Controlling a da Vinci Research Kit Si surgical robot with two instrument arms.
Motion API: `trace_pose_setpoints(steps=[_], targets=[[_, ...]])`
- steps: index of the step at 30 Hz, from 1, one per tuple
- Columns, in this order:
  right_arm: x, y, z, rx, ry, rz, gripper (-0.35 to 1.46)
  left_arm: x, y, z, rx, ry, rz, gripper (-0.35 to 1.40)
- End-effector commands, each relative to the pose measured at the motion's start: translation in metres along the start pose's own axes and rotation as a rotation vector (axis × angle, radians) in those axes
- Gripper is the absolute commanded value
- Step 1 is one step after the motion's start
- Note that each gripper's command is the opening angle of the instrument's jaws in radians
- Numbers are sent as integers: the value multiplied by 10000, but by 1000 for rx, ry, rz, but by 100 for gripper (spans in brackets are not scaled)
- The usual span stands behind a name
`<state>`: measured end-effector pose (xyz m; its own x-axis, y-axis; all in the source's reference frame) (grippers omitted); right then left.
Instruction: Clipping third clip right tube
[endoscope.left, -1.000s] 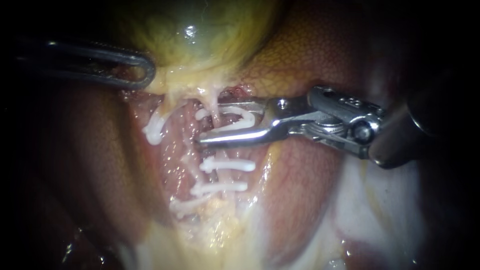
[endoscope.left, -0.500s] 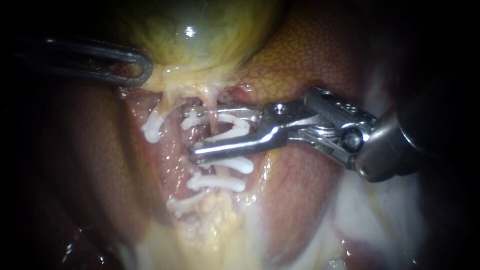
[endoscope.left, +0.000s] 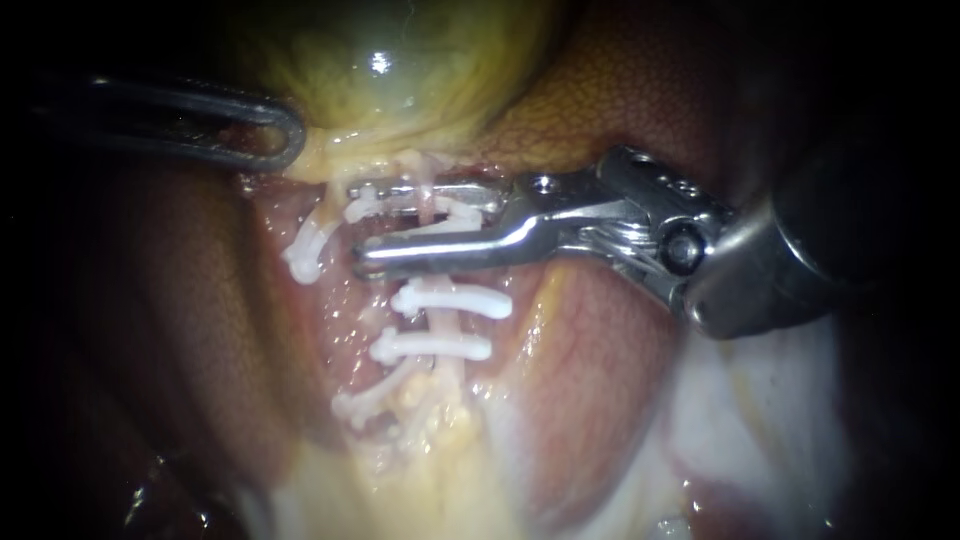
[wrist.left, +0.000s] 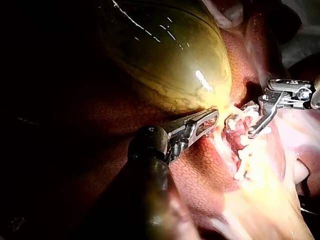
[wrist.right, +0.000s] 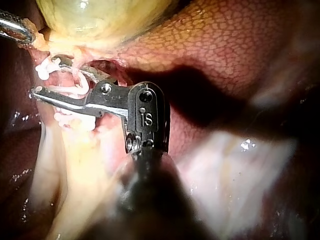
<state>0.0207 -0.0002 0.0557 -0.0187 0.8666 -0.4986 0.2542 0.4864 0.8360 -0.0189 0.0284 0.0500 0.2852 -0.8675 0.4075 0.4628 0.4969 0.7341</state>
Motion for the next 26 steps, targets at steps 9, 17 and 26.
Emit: trace_pose_setpoints(steps=[9,17,26], targets=[[-1,-1,-3,-11,-1,20,-25,0,0,0,0,0,0,-35],[-9,0,-2,-25,-1,25,-35,0,1,0,-3,-1,0,-35],[-11,2,-4,-27,-4,24,-35,0,1,0,-3,-1,0,-35]])
